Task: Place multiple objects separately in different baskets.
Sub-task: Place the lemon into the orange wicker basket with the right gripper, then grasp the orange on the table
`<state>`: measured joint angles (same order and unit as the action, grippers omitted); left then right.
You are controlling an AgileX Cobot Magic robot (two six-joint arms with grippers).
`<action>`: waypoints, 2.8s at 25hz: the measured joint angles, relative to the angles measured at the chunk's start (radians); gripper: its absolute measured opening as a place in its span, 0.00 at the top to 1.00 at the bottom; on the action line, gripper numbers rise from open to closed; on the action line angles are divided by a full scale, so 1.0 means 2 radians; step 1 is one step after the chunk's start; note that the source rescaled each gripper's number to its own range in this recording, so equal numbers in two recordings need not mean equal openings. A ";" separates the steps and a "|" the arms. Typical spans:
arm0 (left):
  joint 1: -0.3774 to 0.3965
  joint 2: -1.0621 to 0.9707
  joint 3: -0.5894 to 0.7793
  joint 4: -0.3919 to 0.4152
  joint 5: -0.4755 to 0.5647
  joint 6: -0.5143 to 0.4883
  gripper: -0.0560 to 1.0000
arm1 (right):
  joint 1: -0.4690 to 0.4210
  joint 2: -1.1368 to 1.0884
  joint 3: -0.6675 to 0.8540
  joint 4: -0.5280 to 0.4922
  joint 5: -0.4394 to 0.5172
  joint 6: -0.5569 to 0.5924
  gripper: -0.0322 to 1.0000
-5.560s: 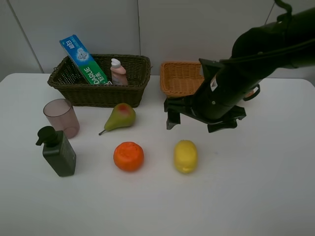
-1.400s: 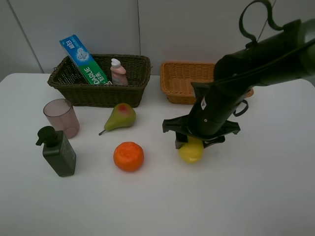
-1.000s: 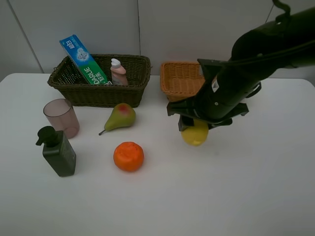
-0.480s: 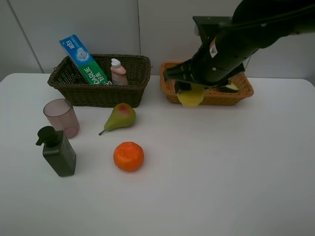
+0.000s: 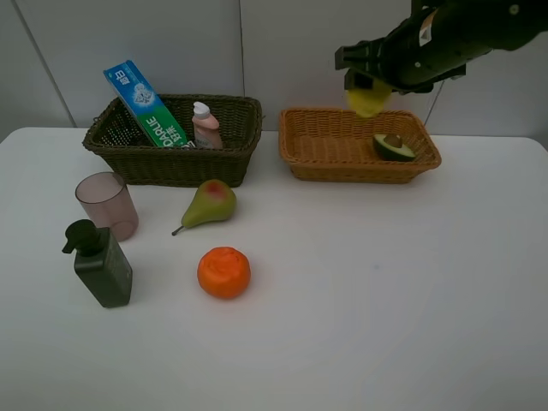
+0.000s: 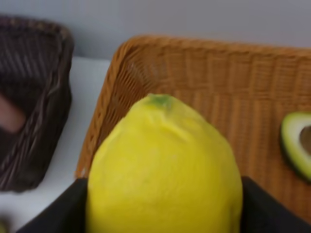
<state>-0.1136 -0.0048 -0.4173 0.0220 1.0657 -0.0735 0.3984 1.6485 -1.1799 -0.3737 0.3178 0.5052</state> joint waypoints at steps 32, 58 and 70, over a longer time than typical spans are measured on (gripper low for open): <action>0.000 0.000 0.000 0.000 0.000 0.000 0.00 | -0.096 0.161 0.000 -0.002 -0.170 0.000 0.59; 0.000 0.000 0.000 0.000 0.000 0.000 0.00 | -0.096 0.165 -0.001 -0.003 -0.179 0.000 0.12; 0.000 0.000 0.000 0.000 0.000 0.000 0.00 | -0.096 0.165 -0.001 -0.031 -0.177 0.000 0.02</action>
<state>-0.1136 -0.0048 -0.4173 0.0220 1.0657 -0.0735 0.2054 1.9776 -1.1818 -0.4349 -0.0354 0.5052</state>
